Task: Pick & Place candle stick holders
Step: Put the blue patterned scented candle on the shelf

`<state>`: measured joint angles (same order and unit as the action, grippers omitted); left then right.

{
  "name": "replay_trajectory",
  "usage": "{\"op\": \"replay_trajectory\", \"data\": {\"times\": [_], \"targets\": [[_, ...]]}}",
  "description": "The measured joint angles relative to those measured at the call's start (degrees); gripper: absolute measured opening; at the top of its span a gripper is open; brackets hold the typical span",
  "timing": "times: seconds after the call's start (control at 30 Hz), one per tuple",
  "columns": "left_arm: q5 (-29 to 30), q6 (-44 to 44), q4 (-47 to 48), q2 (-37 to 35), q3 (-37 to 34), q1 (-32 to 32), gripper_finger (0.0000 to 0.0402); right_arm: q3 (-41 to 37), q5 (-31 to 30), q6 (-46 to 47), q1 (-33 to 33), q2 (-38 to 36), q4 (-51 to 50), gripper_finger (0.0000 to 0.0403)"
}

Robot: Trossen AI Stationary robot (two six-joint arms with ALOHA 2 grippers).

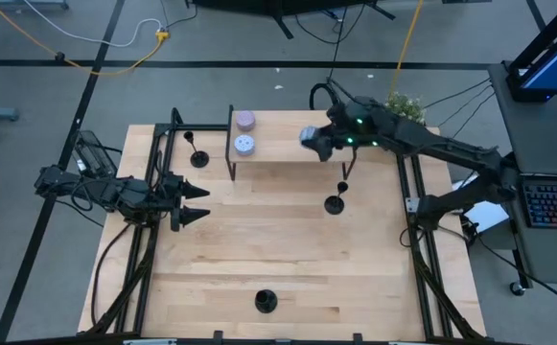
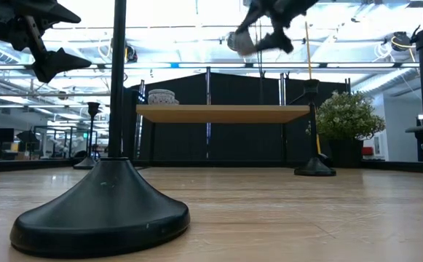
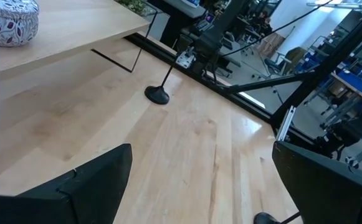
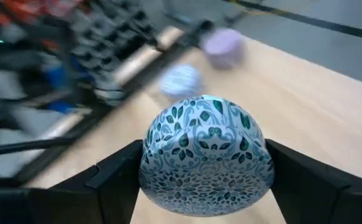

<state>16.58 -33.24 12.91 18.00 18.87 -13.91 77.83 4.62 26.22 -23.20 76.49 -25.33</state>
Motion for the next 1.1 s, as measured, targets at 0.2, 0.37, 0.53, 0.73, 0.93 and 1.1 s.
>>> {"op": "replay_trajectory", "data": {"times": [0.2,0.37,0.53,0.73,0.93,1.1], "targets": [[0.0,-0.3,-2.2,0.7,0.0,0.0,0.0395,3.9,-0.3,-1.6,-3.6,6.9,-10.5,0.029],[0.1,1.0,-5.3,2.1,0.1,0.0,0.0395,8.2,-2.2,-4.0,-4.8,10.5,-16.1,0.029],[0.5,3.0,-9.8,4.4,0.0,0.0,0.0395,13.1,-6.4,-6.8,-6.0,12.6,-25.2,0.029],[0.5,4.9,-16.3,8.2,0.0,0.2,0.0395,17.1,-9.1,-9.1,-7.2,13.5,-33.9,0.029],[1.9,4.8,-20.7,12.0,0.0,0.2,0.0395,17.6,-9.0,-12.6,-7.6,13.5,-35.2,0.029],[5.5,4.9,-26.7,14.3,0.0,0.2,0.0395,17.6,-9.1,-17.8,-7.6,15.5,-37.1,0.029]]}}
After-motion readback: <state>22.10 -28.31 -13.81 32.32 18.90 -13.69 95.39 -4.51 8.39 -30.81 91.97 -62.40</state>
